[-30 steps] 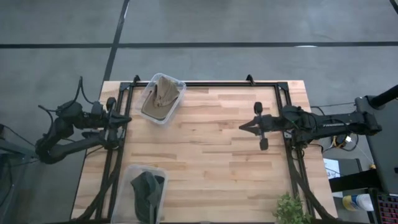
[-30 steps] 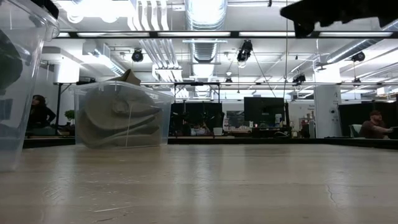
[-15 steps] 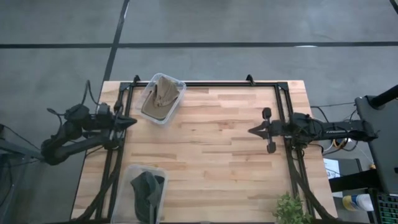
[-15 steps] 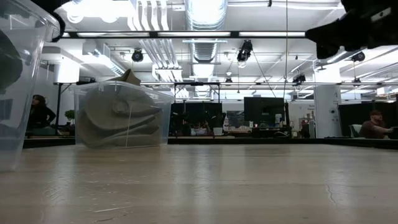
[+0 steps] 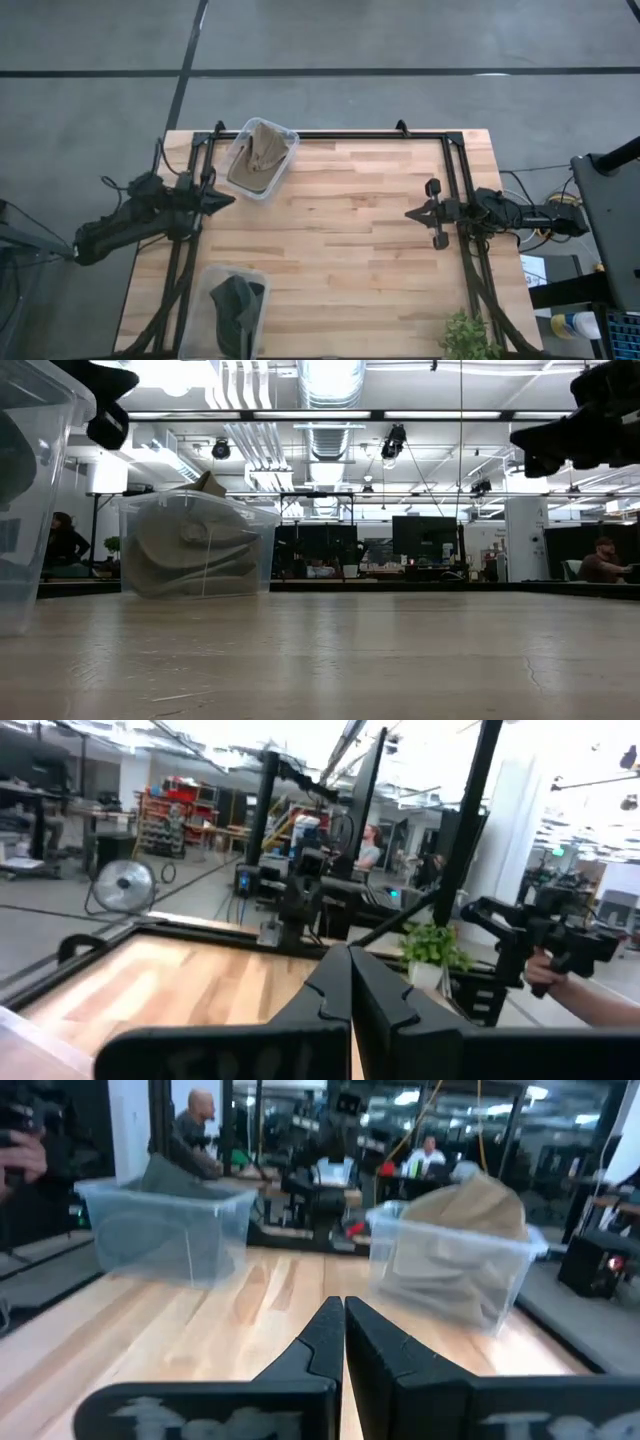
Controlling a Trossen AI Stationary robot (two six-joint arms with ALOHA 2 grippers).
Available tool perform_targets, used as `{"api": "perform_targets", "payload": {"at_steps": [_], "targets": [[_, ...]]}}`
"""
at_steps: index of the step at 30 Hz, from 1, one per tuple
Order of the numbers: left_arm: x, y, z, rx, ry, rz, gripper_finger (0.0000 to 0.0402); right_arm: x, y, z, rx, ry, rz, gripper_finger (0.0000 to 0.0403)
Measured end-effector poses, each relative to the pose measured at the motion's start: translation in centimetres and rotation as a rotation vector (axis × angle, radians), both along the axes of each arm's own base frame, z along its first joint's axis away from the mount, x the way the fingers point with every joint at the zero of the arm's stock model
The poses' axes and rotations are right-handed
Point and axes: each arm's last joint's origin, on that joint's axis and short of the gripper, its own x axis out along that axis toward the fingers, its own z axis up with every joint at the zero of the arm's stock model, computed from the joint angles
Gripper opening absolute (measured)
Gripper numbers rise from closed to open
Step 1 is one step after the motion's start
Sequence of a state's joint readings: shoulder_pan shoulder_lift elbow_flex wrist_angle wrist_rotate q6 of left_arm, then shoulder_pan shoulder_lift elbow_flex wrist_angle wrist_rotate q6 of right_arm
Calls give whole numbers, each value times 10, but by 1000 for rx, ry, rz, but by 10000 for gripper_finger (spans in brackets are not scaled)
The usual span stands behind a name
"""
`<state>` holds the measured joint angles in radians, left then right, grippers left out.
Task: Pick and place caps into container
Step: Return to Home Position
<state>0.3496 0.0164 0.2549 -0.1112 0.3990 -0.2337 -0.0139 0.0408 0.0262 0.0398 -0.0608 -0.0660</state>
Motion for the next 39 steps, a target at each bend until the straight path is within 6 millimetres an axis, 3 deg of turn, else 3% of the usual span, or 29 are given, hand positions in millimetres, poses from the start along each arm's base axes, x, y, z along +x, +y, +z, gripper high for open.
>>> {"api": "perform_targets", "payload": {"at_steps": [6,9,16,24,39], "targets": [[8,3,-21,37,-7,-3,0,-3,0,-2,7,17,7,8],[14,5,-40,22,18,-2,0,-2,0,-4,8,29,7,8],[19,8,-58,15,34,35,0,-2,-1,-4,-73,28,-44,8],[20,8,-64,14,53,43,0,-2,-2,-4,-268,30,-72,8],[20,9,-65,11,65,66,0,-2,-2,-4,-274,33,-74,9]]}}
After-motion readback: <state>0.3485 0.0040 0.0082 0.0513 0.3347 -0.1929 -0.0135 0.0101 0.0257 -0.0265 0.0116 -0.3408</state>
